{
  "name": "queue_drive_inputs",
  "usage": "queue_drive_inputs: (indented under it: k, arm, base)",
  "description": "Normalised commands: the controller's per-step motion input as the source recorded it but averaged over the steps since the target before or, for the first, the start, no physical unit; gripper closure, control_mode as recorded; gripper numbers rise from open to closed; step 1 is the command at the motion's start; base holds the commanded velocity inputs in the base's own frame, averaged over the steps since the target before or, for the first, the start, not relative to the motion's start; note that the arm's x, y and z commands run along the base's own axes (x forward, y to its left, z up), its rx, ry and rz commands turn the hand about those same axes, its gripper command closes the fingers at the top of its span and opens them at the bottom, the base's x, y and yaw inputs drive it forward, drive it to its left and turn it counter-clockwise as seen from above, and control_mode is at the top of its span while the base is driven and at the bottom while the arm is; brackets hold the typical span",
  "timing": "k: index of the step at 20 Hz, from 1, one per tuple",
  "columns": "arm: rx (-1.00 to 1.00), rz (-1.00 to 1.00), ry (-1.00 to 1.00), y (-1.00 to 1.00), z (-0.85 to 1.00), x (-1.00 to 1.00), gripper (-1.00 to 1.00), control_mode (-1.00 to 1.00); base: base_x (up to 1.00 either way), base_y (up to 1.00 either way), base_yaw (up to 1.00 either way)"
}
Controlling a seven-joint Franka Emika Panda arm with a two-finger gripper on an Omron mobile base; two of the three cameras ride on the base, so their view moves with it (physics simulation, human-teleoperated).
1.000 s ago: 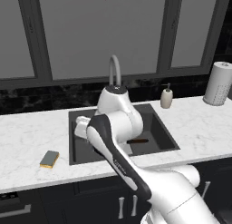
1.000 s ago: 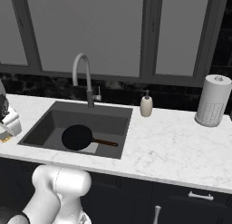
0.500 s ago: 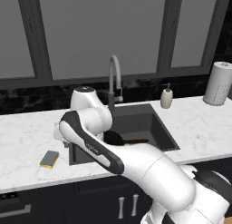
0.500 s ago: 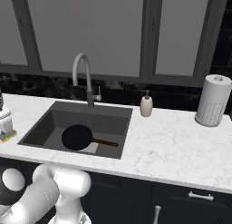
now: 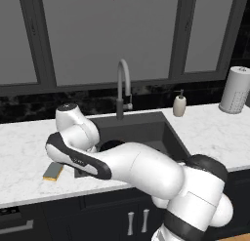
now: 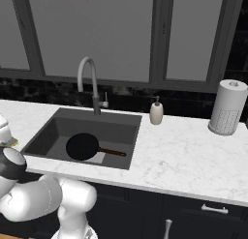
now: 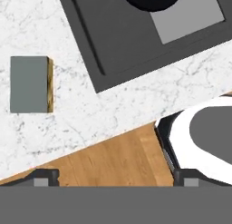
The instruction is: Pick the pan and sponge and place them into the sink. Then turn on the water.
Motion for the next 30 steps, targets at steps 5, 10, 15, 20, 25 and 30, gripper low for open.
queue_drive_inputs:
  k: [5, 10, 15, 20, 25, 30]
  arm:
    - [-0.07, -0.02, 0.00, 0.22, -0.33, 0.32, -1.00, -1.00]
    - [0.00, -0.01, 0.00, 0.27, -0.09, 0.31, -1.00, -1.00]
    - [0.00, 0.00, 0.00, 0.26, -0.14, 0.32, -1.00, -1.00]
    - [0.00, 0.00, 0.00, 0.22, -0.29, 0.36, -1.00, -1.00]
    - [0.00, 0.00, 0.00, 0.29, -0.23, 0.36, -1.00, -1.00]
    - [0.00, 0.00, 0.00, 0.34, -0.13, 0.31, -1.00, -1.00]
  base:
    - [0.00, 0.00, 0.00]
    - [0.00, 0.00, 0.00]
    - [0.00, 0.00, 0.00]
    - [0.00, 0.00, 0.00]
    - [0.00, 0.00, 0.00]
    - [0.00, 0.00, 0.00]
